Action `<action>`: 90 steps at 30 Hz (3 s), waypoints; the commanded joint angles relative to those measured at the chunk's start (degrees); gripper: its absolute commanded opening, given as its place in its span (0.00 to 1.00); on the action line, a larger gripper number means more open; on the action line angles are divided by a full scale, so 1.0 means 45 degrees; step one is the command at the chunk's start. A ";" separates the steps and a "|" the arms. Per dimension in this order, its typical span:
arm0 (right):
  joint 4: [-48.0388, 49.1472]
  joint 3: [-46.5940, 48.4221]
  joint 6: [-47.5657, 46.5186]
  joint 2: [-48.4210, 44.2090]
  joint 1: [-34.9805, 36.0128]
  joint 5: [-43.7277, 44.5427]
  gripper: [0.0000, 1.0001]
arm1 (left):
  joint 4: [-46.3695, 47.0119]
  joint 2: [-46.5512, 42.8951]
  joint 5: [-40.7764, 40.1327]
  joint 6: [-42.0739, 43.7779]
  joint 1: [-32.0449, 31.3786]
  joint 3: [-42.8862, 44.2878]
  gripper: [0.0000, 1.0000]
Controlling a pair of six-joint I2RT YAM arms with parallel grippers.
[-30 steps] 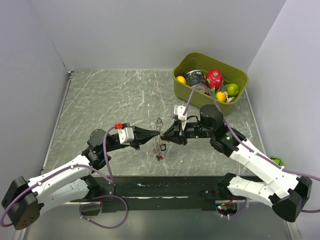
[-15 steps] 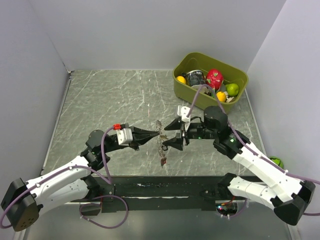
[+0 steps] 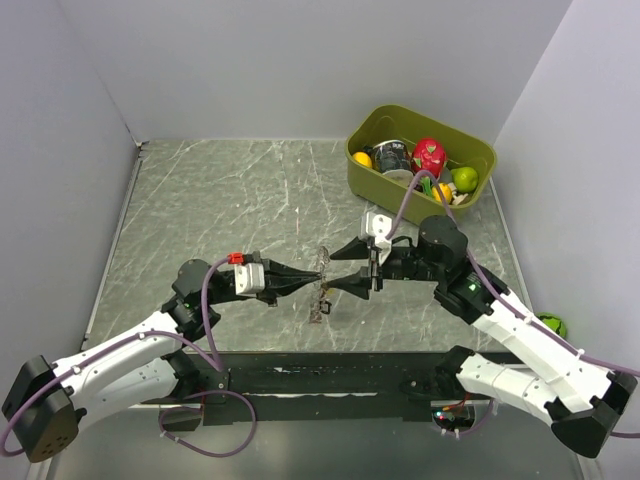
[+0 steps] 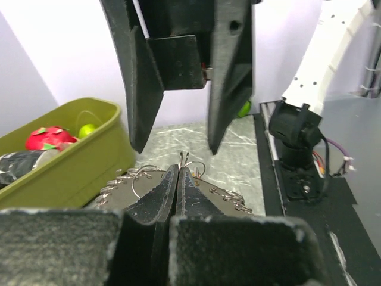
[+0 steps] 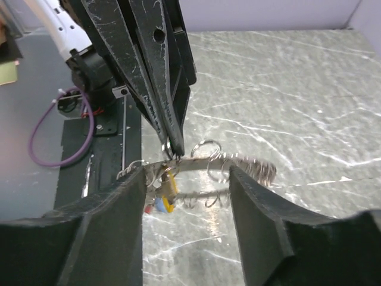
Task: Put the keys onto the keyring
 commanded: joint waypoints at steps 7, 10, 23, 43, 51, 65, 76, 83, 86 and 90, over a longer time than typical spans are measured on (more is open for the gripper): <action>0.0903 0.0269 0.0246 0.0354 -0.0041 -0.1105 0.47 | 0.0868 0.0022 0.0878 0.0086 -0.0032 0.0391 0.01; 0.0825 0.0347 0.0227 0.0412 -0.0041 -0.1086 0.43 | 0.0751 0.0041 0.0897 0.0125 -0.0032 0.0449 0.01; 0.0808 0.0346 0.0364 0.0723 -0.0061 -0.1632 0.36 | 0.0653 0.0217 0.0937 0.0243 -0.0032 0.0625 0.01; 0.0199 0.0504 0.0090 0.1135 -0.0022 -0.1555 0.00 | 0.0771 0.0373 0.0761 0.0360 -0.0031 0.0762 0.01; 0.0513 0.0386 0.0247 0.1311 -0.0022 -0.1105 0.00 | 0.0048 0.0803 0.0175 0.0751 -0.0032 0.0976 0.01; 0.1450 -0.1038 0.1144 -0.0387 -0.0100 0.2036 0.68 | 0.0320 0.2441 0.0311 0.0966 -0.0031 0.1600 0.01; 0.1236 -0.1451 0.1672 -0.1969 -0.0197 0.3913 0.88 | 0.2994 0.5488 0.1073 -0.0086 -0.0032 0.2675 0.01; 0.0904 -0.1528 0.1653 -0.2712 -0.0237 0.4694 0.94 | 0.5221 0.8220 0.1503 -0.1299 -0.0032 0.4120 0.01; 0.0825 -0.1625 0.1692 -0.2791 -0.0237 0.4754 0.95 | 0.6236 0.9180 0.1465 -0.1710 -0.0032 0.4277 0.01; 0.0806 -0.1723 0.1789 -0.2577 -0.0256 0.4696 0.97 | 0.8129 1.0312 0.0996 -0.2275 -0.0031 0.3673 0.01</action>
